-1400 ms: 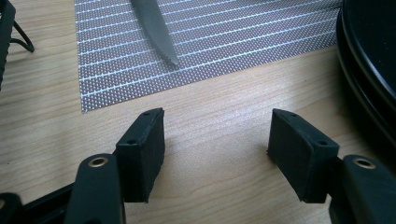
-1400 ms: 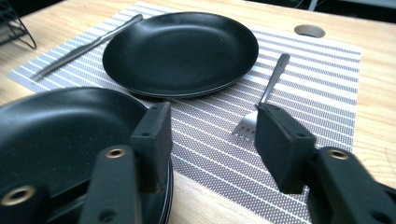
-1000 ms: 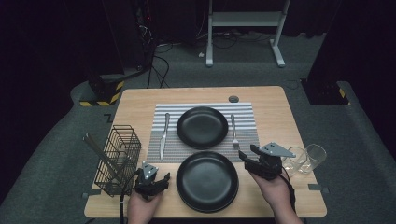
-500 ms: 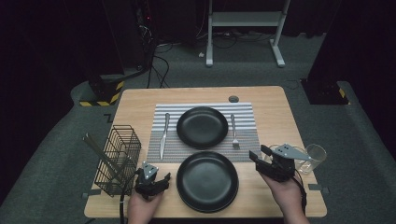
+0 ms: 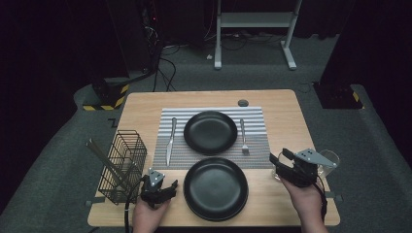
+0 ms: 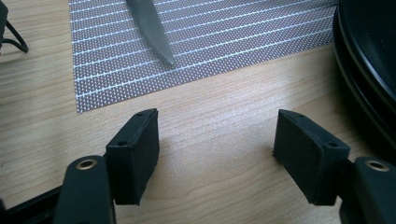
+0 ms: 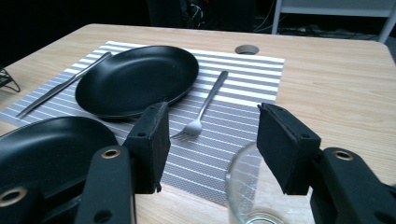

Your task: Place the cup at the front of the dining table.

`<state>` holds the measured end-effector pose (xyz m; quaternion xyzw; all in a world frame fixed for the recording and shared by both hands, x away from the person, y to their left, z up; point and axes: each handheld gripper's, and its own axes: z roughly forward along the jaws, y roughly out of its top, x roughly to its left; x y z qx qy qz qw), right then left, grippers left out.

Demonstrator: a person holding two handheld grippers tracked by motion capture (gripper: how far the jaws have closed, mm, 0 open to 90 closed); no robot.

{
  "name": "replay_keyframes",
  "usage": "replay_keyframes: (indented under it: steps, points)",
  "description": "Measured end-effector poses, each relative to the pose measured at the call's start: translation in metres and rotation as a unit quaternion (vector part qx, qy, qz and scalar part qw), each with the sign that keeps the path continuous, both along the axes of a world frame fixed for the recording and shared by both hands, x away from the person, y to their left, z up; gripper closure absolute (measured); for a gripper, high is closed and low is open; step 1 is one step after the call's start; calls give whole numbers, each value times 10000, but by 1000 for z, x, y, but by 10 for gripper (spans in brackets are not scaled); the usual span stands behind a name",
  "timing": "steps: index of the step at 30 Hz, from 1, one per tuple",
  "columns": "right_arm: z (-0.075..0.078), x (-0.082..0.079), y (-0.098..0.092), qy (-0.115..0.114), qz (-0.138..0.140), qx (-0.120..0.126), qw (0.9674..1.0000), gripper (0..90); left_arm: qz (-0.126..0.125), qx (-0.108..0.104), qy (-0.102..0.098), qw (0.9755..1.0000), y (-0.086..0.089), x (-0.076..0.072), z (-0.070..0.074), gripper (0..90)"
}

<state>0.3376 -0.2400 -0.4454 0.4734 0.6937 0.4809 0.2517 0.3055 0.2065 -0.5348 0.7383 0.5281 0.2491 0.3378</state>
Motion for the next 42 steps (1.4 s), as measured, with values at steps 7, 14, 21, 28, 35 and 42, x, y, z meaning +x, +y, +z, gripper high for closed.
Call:
replay_keyframes:
  steps: [7,14,21,28,35,42]
  points:
    - [-9,0,-9,-99,-167,-52,9998,478,-4,-2,0,10000,0,0,0,307]
    - [-18,0,-11,-154,-242,-127,9995,565,-5,-2,-1,10000,0,0,0,307]
    - [-22,-1,-9,-170,-258,-180,9994,610,-6,-2,1,10000,0,0,0,307]
    - [-26,-3,-8,-185,-209,-199,9994,662,-7,-2,-1,10000,0,0,0,307]
    - [-30,-3,-5,-160,-149,-258,9994,701,-7,-3,-2,10000,0,0,0,308]
    - [-31,-3,-4,-175,-187,-324,9991,729,-7,-2,-1,10000,0,0,0,307]
